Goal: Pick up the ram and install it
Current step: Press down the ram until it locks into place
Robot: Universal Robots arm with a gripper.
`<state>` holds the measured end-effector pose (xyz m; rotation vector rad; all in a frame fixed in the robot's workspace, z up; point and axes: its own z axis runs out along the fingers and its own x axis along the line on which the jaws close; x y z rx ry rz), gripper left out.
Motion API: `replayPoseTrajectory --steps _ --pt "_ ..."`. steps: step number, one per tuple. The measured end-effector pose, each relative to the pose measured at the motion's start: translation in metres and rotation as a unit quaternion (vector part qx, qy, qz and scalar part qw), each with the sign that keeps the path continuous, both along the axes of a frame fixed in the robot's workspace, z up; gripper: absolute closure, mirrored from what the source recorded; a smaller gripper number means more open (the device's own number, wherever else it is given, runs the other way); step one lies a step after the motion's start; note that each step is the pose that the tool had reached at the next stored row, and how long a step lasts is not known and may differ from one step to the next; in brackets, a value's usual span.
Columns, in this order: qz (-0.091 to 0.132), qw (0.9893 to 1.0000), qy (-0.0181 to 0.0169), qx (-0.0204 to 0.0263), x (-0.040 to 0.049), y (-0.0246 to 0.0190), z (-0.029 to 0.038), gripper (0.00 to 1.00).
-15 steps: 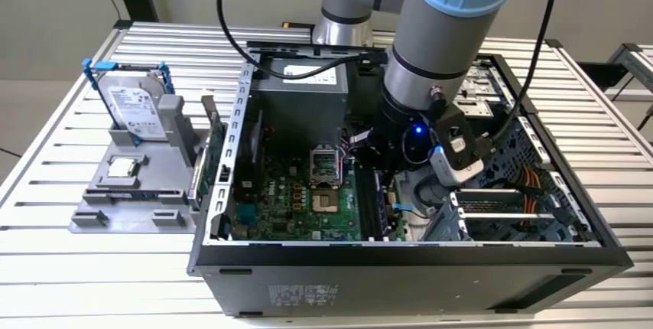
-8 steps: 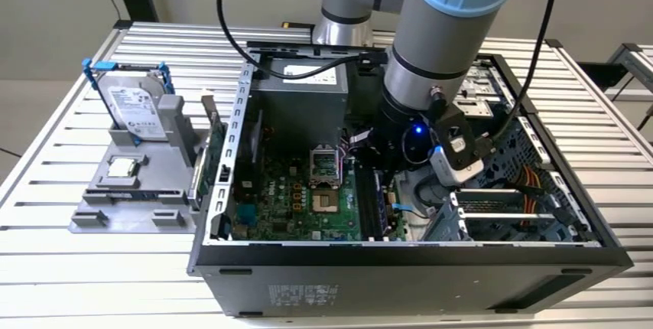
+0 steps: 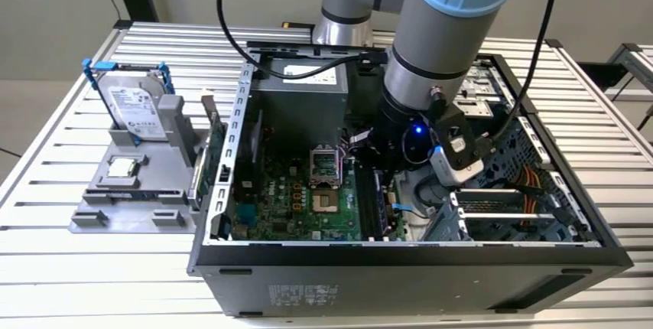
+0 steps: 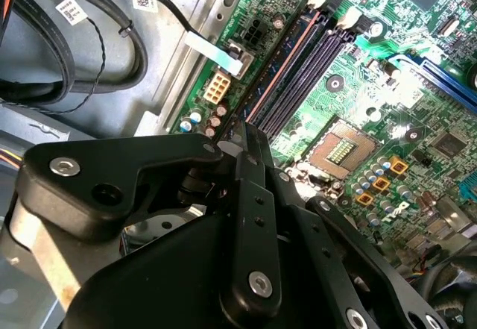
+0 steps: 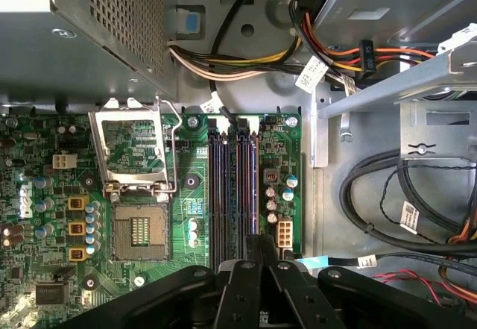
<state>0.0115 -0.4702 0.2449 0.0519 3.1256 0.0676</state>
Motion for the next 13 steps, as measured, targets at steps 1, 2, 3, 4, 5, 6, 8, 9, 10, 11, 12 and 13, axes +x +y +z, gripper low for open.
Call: replayPoseTrajectory --steps 1,2,3,4,5,6,8,9,10,11,12,13 --pt "0.0 1.0 0.0001 0.0 0.0 0.0 0.0 1.0" --pt "0.0 1.0 0.0002 0.0 0.0 0.0 0.0 1.0" --pt "0.0 1.0 0.0003 0.0 0.0 0.0 0.0 1.0" --pt "0.0 1.0 0.0004 0.0 0.0 0.0 0.0 1.0" --pt "0.0 1.0 0.0005 0.0 0.0 0.0 0.0 1.0" --pt "0.001 1.0 0.0005 0.0 0.0 0.0 0.0 1.0" --pt "0.009 1.0 0.0005 0.0001 0.0 0.0 -0.0001 1.0" --pt "0.016 0.9999 0.0005 0.0001 -0.0001 0.0 -0.0001 1.0" --pt "0.024 0.9997 0.0005 0.0 -0.0001 0.0001 -0.0001 1.0" --pt "0.032 0.9995 0.0004 0.0 -0.0001 0.0003 0.0 1.0" --pt "0.039 0.9992 0.0005 0.0 0.0 0.0004 0.0 1.0" --pt "0.048 0.9988 0.0005 0.0 0.0 0.0005 0.0 1.0"
